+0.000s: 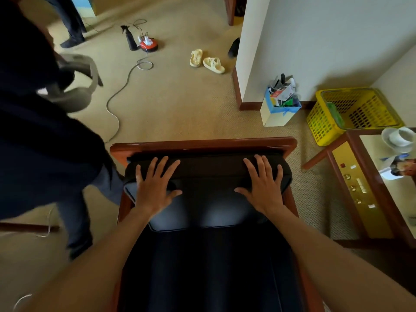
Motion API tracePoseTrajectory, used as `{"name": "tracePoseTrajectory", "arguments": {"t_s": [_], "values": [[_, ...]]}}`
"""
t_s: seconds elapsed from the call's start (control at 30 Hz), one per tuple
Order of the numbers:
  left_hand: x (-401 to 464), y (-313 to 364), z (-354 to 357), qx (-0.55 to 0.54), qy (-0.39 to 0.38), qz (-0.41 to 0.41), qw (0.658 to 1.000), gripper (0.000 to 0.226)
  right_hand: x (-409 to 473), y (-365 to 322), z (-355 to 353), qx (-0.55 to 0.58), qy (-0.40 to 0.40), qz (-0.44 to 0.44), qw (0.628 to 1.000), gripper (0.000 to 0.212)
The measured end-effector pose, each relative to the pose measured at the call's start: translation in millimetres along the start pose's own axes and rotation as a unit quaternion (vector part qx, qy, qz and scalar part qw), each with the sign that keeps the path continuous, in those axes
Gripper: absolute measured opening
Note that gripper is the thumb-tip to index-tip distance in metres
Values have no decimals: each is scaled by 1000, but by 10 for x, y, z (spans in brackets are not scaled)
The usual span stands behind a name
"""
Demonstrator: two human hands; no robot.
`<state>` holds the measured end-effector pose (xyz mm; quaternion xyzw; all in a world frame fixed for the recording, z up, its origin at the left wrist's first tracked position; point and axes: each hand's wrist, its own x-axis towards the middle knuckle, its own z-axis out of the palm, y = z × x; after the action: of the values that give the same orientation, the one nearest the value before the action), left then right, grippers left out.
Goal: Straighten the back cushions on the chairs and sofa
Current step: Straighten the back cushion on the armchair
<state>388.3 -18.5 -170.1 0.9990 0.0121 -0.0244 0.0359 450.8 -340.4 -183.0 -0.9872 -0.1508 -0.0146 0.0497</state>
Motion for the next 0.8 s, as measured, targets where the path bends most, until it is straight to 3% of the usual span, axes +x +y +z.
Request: {"name": "tracePoseTrajectory", "arguments": {"t_s": [0.2,0.37,0.43,0.53,0.63,0.8], "values": [[13,34,-100,-18,-56,-6,998,91,39,-37,-90,-15,-94,14,995,97],[39,90,-412,-65,-170,-26,983,89,18,-115,-458,-15,-217,17,976,104],[34,117,-626,-96,-205,-21,974,82,-40,-213,-703,9,-233,31,972,95],[-8,235,-1038,-156,-197,-3,968,59,-140,-358,-1175,59,-213,37,975,72],[-36,499,-1539,-202,-151,18,968,40,-247,-436,-1734,114,-133,40,984,48],[-238,1164,-2413,-195,-104,107,969,20,-791,-405,-2590,129,-41,87,987,34]]}}
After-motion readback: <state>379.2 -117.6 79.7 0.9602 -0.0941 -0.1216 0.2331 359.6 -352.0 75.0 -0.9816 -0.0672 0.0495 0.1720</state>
